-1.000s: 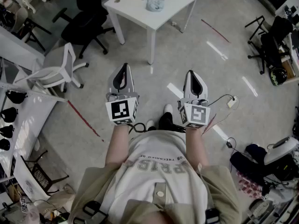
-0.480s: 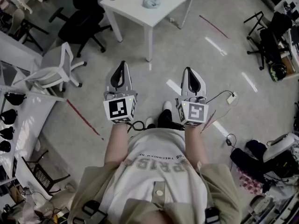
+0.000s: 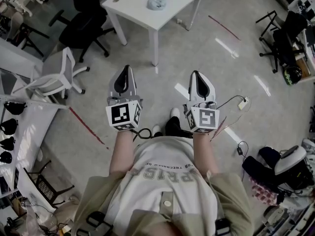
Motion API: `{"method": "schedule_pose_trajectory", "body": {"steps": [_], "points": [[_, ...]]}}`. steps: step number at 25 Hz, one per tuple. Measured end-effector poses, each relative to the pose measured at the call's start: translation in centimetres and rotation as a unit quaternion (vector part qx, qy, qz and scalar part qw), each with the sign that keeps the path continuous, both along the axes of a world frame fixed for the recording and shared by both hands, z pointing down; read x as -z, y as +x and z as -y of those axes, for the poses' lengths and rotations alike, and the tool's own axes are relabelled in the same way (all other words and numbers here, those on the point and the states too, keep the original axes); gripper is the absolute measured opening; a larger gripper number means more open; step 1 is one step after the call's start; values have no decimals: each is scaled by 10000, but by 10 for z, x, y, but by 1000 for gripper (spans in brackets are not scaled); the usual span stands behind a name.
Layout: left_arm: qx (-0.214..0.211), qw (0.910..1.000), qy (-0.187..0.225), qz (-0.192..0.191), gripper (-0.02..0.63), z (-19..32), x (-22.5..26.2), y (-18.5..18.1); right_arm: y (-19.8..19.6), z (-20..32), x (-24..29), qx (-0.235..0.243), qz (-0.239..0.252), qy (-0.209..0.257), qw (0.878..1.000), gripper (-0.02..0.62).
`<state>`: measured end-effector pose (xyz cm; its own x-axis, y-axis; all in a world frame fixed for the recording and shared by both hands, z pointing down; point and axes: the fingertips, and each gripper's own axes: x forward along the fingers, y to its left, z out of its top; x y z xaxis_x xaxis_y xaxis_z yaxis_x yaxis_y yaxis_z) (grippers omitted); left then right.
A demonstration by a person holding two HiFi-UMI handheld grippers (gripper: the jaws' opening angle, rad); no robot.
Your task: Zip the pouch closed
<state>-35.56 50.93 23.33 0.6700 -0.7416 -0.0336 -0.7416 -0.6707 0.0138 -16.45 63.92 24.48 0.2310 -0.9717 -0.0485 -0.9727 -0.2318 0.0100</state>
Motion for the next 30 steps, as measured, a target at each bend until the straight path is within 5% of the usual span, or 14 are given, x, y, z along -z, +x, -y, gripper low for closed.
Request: {"method": "schedule_pose_trajectory", "body": {"steps": [3,5,10,30], "points": [[60,9999,-133,6,13,8,-5,7,13,4,0,37,270,151,9995,5],[61,9997,-216,36,76,13,-9,14,19,10,-2,149,407,165,9989,142],[152,9992,-314,182,204,32,-17,33,37,30,-10,251,482,0,9985,210],[840,9941,-515,458,215,109,-32,125,156,125,-37,912,697,-460,9923,222]]}}
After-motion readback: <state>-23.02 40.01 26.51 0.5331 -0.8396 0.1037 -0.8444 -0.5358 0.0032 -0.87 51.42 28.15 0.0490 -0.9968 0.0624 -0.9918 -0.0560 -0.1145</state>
